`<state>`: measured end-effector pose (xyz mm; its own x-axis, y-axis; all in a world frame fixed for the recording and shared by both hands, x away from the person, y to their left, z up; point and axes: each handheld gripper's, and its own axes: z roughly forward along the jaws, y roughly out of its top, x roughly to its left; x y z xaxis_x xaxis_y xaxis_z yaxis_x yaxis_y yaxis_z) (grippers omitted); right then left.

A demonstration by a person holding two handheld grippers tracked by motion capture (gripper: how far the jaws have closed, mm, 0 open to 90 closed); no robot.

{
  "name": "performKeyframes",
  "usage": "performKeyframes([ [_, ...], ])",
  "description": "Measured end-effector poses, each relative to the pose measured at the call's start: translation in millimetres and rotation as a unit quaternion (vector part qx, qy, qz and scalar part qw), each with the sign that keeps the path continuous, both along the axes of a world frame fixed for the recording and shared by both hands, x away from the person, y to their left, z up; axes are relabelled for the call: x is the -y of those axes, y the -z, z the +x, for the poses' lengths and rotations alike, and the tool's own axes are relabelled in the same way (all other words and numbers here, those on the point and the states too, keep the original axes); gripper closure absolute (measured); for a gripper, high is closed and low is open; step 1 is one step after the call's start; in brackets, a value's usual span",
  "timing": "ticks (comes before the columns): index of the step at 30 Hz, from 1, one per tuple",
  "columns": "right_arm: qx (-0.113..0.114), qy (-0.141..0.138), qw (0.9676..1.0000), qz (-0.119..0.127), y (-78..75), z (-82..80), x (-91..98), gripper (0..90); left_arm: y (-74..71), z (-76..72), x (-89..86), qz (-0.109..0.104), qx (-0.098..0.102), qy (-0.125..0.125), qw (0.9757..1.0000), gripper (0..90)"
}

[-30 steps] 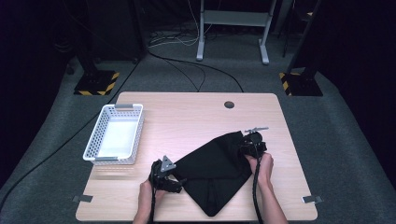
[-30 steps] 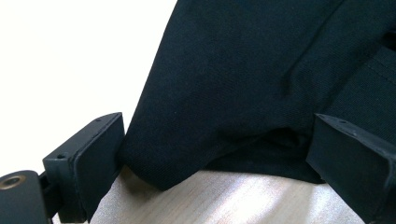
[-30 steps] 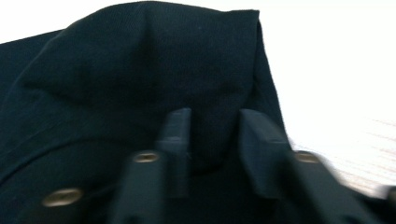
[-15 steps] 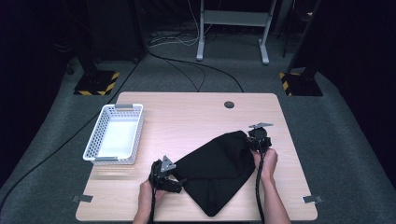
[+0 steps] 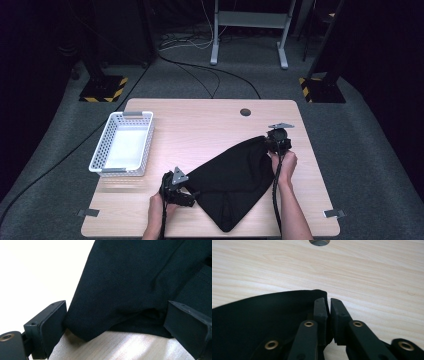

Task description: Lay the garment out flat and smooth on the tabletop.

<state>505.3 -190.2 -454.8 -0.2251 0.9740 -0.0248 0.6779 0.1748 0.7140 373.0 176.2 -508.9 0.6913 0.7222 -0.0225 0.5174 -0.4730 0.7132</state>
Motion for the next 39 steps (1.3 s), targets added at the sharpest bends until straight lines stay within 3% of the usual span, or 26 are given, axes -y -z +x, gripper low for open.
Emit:
performKeyframes([
  [2, 0.003, 0.004, 0.9999, 0.012, -1.5, -3.1, 2.7, 77.7, 0.0, -0.1, 0.1, 0.0, 0.001, 0.0, 1.0, 5.4],
  [4, 0.002, 0.004, 0.9994, 0.034, -3.9, -10.1, 7.6, 67.4, 0.0, -0.3, 0.1, 0.0, 0.001, 0.0, 1.0, 5.4],
  [6, -0.004, 0.0, 0.999, 0.044, -4.3, -12.7, 9.7, 64.4, -0.1, -0.5, 0.2, 0.001, 0.002, 0.001, 1.0, 5.5],
  [7, -0.008, -0.006, 0.9983, 0.058, -4.4, -19.8, 13.4, 57.2, -0.2, -0.9, 0.3, 0.002, 0.004, 0.0, 1.0, 5.5],
  [13, -0.016, -0.019, 0.9952, 0.094, -0.9, -49.4, 26.7, 35.2, -0.4, -1.6, 0.6, 0.003, 0.006, 0.0, 1.0, 5.3],
  [15, -0.015, -0.023, 0.9941, 0.105, 1.3, -61.0, 28.9, 25.6, -1.1, -3.3, -0.2, -0.002, 0.012, 0.016, 0.9998, 2.8],
  [16, -0.015, -0.023, 0.9941, 0.105, 1.3, -61.0, 28.9, 25.6, -1.1, -3.3, -0.2, -0.002, 0.012, 0.016, 0.9998, 2.5],
  [17, -0.008, -0.035, 0.9933, 0.11, 3.7, -73.4, 29.4, 20.2, -2.5, -4.7, -2.2, -0.014, 0.018, 0.019, 0.9996, 2.6],
  [18, -0.008, -0.035, 0.9933, 0.11, 3.7, -73.4, 29.4, 20.2, -2.5, -4.7, -2.2, -0.014, 0.018, 0.019, 0.9996, 2.8],
  [20, -0.006, -0.053, 0.9933, 0.103, 8.9, -89.9, 27.6, 14.7, -5.8, -5.8, -2.1, -0.026, 0.026, 0.02, 0.9991, 2.9],
  [21, -0.005, -0.057, 0.9933, 0.1, 11.1, -94.5, 26.7, 14.0, -9.7, -3.2, -0.1, -0.053, 0.021, 0.024, 0.9981, 2.6],
  [22, -0.005, -0.057, 0.9933, 0.1, 11.1, -94.5, 26.7, 14.0, -9.7, -3.2, -0.1, -0.053, 0.021, 0.024, 0.9981, 1.9],
  [23, -0.001, -0.059, 0.9941, 0.091, 17.0, -102.2, 24.3, 11.4, -11.9, 3.3, 3.6, -0.078, 0.009, 0.029, 0.9965, 0.5],
  [30, -0.008, -0.07, 0.9952, 0.068, 37.4, -112.6, 15.0, 5.0, -2.8, 17.3, 17.9, -0.038, -0.008, 0.03, 0.9988, 0.0],
  [31, -0.009, -0.072, 0.9955, 0.061, 42.5, -115.4, 12.5, 4.4, -0.2, 18.6, 20.1, -0.02, -0.016, 0.03, 0.9992, 0.1],
  [35, -0.013, -0.073, 0.9955, 0.058, 49.6, -117.4, 10.4, 3.8, 0.4, 18.6, 20.7, -0.003, -0.01, 0.03, 0.9995, 1.7],
  [39, -0.01, -0.075, 0.9955, 0.057, 53.6, -119.8, 9.4, 4.0, 0.5, 16.4, 18.5, -0.002, -0.01, 0.031, 0.9995, 1.8],
])
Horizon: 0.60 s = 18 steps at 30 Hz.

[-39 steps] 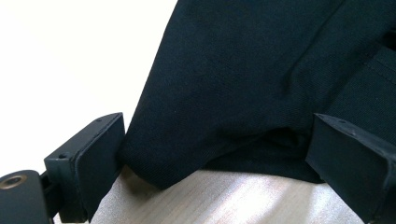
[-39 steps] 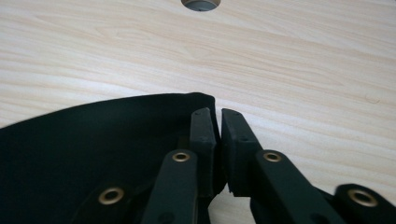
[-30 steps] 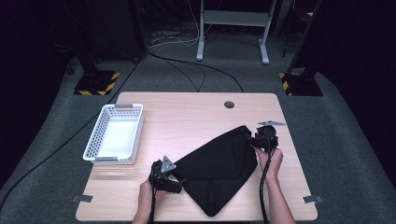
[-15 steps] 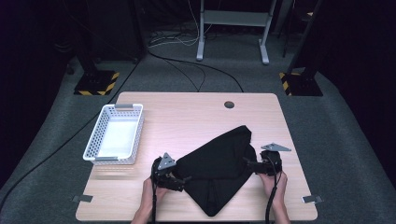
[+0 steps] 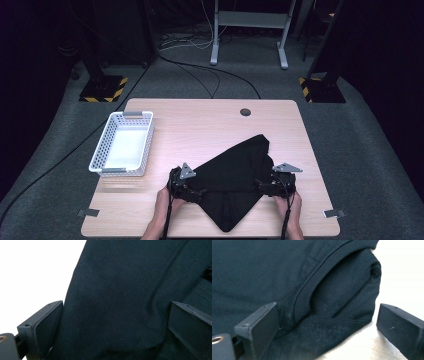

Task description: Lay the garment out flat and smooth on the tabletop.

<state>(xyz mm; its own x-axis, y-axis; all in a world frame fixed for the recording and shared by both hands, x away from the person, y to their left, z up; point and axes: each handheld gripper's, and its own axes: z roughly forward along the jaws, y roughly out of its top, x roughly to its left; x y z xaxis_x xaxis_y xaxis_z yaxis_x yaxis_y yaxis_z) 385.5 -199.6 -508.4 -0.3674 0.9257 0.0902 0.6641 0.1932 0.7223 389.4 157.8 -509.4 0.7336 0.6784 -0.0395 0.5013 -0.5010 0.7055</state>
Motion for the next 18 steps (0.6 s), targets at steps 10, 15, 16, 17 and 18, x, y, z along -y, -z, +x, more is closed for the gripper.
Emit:
performKeyframes([
  [10, 0.002, -0.024, 0.9995, -0.019, 0.5, -5.2, -16.1, 4.5, 0.0, -11.4, -14.4, 0.002, 0.001, -0.015, 0.9999, 1.8],
  [15, 0.002, -0.038, 0.9991, -0.02, 0.5, -9.3, -24.4, 4.6, 0.0, -16.9, -22.1, 0.001, 0.001, -0.018, 0.9998, 1.8],
  [16, 0.002, -0.04, 0.999, -0.02, 0.6, -9.4, -26.1, 4.4, 0.0, -18.2, -24.0, 0.001, 0.001, -0.019, 0.9998, 1.8],
  [17, 0.002, -0.04, 0.999, -0.02, 0.6, -9.4, -26.1, 4.4, 0.0, -19.3, -25.8, 0.001, 0.001, -0.019, 0.9998, 1.8],
  [18, 0.002, -0.043, 0.9989, -0.02, 0.6, -9.4, -29.2, 4.3, -0.1, -21.1, -29.6, 0.002, 0.001, -0.021, 0.9998, 1.8],
])
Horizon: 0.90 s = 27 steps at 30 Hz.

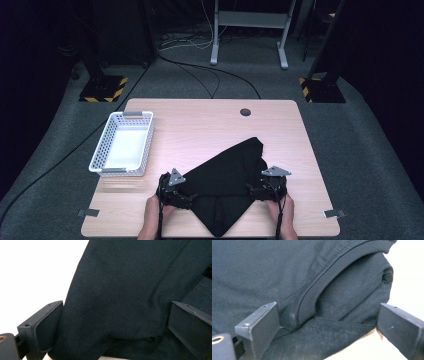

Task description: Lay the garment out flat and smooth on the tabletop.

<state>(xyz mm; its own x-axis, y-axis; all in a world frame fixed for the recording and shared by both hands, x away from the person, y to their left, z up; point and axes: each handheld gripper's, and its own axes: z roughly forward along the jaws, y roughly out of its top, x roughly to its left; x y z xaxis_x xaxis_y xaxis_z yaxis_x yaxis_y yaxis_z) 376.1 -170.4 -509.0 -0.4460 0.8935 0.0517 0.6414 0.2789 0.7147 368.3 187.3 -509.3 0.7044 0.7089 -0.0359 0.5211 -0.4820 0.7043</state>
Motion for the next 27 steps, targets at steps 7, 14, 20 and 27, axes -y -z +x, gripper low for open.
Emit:
performKeyframes([
  [7, 0.0, -0.021, 0.9998, 0.001, 0.2, 2.7, -12.5, 4.0, 0.1, -3.7, -14.2, -0.001, 0.0, -0.009, 1.0, 1.8],
  [14, -0.002, -0.035, 0.9994, 0.0, 0.4, 6.6, -28.7, 3.5, -0.1, -7.4, -31.1, 0.0, -0.001, -0.016, 0.9999, 1.8],
  [20, 0.002, -0.038, 0.9991, 0.019, -0.6, 4.7, -21.1, 2.9, -0.8, -8.0, -31.2, 0.002, -0.003, -0.024, 0.9997, 1.7],
  [27, 0.001, -0.007, 0.9999, 0.01, -0.5, 9.5, 9.4, 2.6, -12.5, -15.5, -34.8, -0.016, 0.007, -0.039, 0.9991, 5.2],
])
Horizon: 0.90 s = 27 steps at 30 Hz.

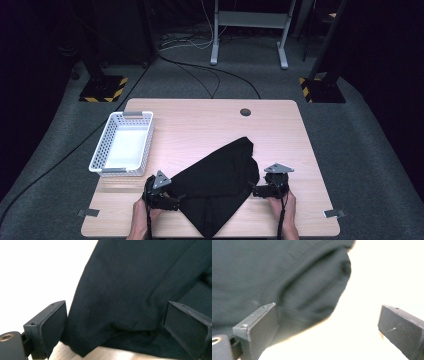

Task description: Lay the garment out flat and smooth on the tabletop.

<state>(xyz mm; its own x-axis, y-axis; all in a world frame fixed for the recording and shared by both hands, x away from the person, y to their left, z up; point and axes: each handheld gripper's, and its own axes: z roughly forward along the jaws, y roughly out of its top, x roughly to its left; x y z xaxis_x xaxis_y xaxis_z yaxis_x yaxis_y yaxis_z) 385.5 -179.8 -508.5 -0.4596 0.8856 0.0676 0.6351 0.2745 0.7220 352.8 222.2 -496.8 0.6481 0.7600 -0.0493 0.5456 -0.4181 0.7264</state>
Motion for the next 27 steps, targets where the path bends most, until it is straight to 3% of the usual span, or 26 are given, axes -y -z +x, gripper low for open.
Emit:
performKeyframes([
  [1, -0.004, 0.007, 1.0, 0.0, 0.3, 0.0, 10.0, 3.5, -8.9, -3.9, 0.1, -0.026, 0.006, -0.001, 0.9996, 5.2],
  [4, -0.004, 0.008, 0.9999, 0.011, 0.1, -1.1, 16.3, 4.0, -17.7, -7.1, 3.4, -0.04, 0.013, 0.001, 0.9991, 4.4],
  [5, -0.005, 0.005, 0.9999, 0.014, 0.1, -1.2, 17.1, 3.6, -25.6, -8.3, 9.1, -0.039, 0.023, 0.008, 0.999, 4.4],
  [9, -0.003, 0.006, 0.9999, -0.01, 0.6, -1.4, 12.4, 2.2, -34.6, -4.3, 21.6, -0.032, 0.032, 0.021, 0.9987, 5.4],
  [17, -0.009, 0.003, 0.9999, 0.008, 0.5, 0.4, 16.1, 0.2, -42.3, 6.0, 50.5, -0.021, 0.037, 0.045, 0.9981, 7.6],
  [22, -0.009, 0.008, 0.9999, 0.01, 0.5, 0.9, 16.6, 0.4, -41.2, 9.7, 69.1, -0.007, 0.038, 0.062, 0.9973, 8.5],
  [27, -0.007, 0.012, 0.9999, 0.002, 0.7, 1.6, 15.0, 0.3, -35.4, 14.2, 95.3, 0.001, 0.027, 0.09, 0.9955, 8.3],
])
